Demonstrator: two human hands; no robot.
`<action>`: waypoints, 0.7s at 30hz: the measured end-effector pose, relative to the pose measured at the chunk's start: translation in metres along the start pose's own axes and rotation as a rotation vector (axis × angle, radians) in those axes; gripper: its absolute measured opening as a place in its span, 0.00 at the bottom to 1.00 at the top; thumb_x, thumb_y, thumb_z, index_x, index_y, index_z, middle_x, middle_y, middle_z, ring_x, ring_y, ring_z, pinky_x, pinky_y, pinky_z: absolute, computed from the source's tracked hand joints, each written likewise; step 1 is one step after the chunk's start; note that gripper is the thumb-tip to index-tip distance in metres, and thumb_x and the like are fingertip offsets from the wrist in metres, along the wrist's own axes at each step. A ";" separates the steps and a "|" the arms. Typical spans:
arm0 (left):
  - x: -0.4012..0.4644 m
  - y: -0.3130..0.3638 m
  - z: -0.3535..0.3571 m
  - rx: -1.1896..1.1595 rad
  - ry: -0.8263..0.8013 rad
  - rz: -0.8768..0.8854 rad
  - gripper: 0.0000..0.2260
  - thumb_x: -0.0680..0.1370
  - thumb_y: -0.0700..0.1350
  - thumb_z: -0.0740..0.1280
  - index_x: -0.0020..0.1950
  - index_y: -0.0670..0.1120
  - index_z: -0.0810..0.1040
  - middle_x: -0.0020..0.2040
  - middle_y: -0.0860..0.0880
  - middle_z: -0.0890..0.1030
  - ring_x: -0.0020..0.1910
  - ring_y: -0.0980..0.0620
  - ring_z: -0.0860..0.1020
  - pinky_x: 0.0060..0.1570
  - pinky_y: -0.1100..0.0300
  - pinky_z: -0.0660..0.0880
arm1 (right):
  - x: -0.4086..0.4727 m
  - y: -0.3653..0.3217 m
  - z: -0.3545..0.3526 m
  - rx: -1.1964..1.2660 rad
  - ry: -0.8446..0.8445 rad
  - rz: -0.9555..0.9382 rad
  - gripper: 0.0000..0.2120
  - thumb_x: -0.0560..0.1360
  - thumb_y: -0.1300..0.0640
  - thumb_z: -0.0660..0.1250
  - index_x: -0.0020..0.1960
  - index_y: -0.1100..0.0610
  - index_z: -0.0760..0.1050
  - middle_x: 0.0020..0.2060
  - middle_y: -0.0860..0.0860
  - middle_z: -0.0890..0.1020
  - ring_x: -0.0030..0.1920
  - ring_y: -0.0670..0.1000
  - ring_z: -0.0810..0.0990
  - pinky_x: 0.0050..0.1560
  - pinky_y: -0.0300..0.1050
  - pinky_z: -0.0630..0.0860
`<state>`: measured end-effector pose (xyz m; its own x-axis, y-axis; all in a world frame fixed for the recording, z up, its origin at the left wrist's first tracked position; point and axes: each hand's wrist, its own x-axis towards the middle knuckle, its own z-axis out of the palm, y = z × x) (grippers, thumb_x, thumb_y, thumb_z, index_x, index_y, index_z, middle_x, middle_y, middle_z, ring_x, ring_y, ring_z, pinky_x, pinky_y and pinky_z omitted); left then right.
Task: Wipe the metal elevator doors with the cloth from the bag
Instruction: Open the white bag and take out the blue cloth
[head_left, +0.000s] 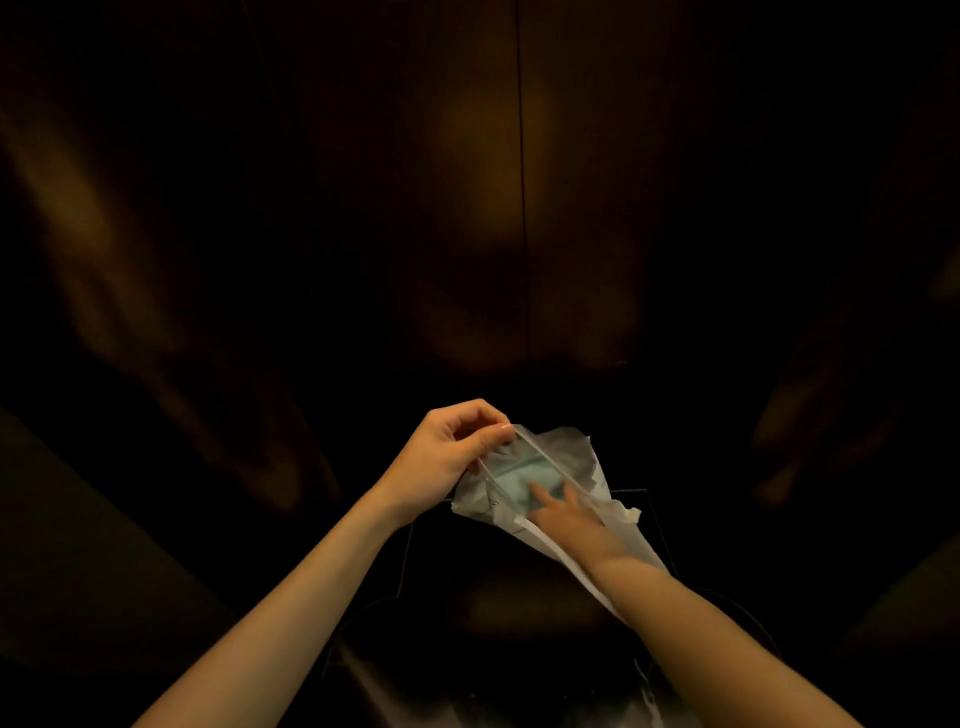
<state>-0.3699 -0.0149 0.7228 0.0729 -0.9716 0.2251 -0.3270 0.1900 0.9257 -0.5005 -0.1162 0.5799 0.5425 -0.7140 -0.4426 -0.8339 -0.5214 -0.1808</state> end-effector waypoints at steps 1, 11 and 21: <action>-0.001 -0.002 -0.001 -0.002 0.000 0.000 0.06 0.76 0.43 0.67 0.44 0.41 0.79 0.35 0.52 0.76 0.35 0.55 0.74 0.36 0.63 0.71 | 0.002 0.001 0.002 0.048 0.018 0.004 0.19 0.80 0.63 0.52 0.69 0.58 0.66 0.74 0.55 0.59 0.70 0.60 0.64 0.66 0.50 0.64; -0.023 -0.024 -0.013 0.054 -0.004 -0.006 0.09 0.74 0.49 0.68 0.45 0.43 0.80 0.39 0.46 0.78 0.38 0.54 0.75 0.38 0.62 0.72 | -0.004 0.003 0.020 0.095 0.269 -0.021 0.18 0.71 0.44 0.57 0.46 0.56 0.77 0.46 0.58 0.81 0.42 0.51 0.76 0.50 0.47 0.75; -0.030 -0.070 -0.005 0.194 0.103 -0.073 0.06 0.78 0.45 0.66 0.43 0.45 0.80 0.34 0.54 0.76 0.33 0.62 0.74 0.35 0.66 0.69 | 0.033 0.035 0.071 0.003 0.272 0.129 0.20 0.60 0.36 0.68 0.48 0.45 0.80 0.43 0.48 0.84 0.43 0.48 0.82 0.42 0.47 0.78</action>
<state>-0.3449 0.0012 0.6530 0.1958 -0.9602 0.1993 -0.4913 0.0798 0.8673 -0.5196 -0.1247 0.4965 0.4386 -0.8736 -0.2109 -0.8980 -0.4169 -0.1409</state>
